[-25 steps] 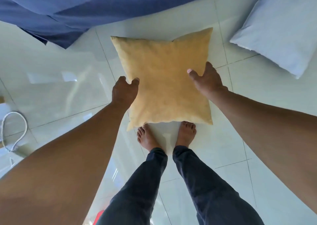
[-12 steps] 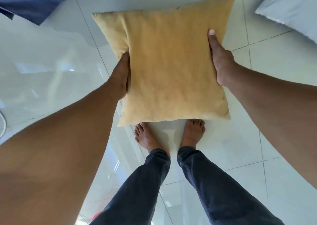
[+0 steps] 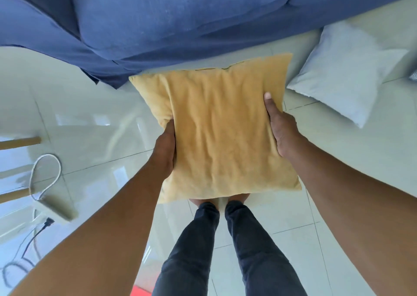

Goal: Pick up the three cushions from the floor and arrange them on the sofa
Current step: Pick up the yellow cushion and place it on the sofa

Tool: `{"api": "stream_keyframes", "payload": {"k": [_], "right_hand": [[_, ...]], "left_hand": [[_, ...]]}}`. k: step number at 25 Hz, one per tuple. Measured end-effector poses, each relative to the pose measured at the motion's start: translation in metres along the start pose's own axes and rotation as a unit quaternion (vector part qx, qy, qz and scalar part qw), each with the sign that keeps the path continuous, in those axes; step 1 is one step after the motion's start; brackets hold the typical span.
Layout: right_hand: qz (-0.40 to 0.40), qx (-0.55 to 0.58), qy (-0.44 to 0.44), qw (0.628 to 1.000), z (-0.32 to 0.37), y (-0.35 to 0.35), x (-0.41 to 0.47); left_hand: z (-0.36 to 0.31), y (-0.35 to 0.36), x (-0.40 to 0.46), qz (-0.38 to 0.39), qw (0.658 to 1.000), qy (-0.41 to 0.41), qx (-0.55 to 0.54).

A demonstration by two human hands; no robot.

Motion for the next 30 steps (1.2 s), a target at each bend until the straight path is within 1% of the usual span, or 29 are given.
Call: {"api": "stream_keyframes", "payload": {"k": [4,9,15,18,24,30], "right_hand": [[-0.001,0.015,-0.044,0.999,0.054,-0.026,-0.079],[0.020,0.043,-0.108,0.993,0.135,-0.061,-0.188],[0.038,0.060,-0.161,0.984,0.193,-0.091,-0.283],[0.048,0.090,-0.180,0.978,0.214,-0.099,-0.311],[0.053,0.124,-0.265,0.955,0.265,-0.103,-0.347],[0.110,0.159,-0.310,0.931,0.308,-0.108,-0.368]], "left_hand": [[-0.024,-0.018,-0.105,-0.009,1.000,0.020,-0.006],[-0.056,-0.043,-0.239,-0.015,0.998,0.061,-0.018],[-0.078,-0.063,-0.345,-0.017,0.993,0.107,-0.041],[-0.093,-0.066,-0.380,-0.017,0.989,0.142,-0.046],[-0.132,-0.066,-0.436,-0.022,0.975,0.213,-0.068],[-0.157,-0.073,-0.466,-0.028,0.963,0.251,-0.091]]}}
Point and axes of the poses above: each hand's wrist, its own x-axis towards the middle knuckle, its own y-axis out of the palm, z = x × y, the point moved 7 cm from there along x, towards the middle knuckle, and after that the axes turned 8 degrees about -y, right-handed, at the moved point
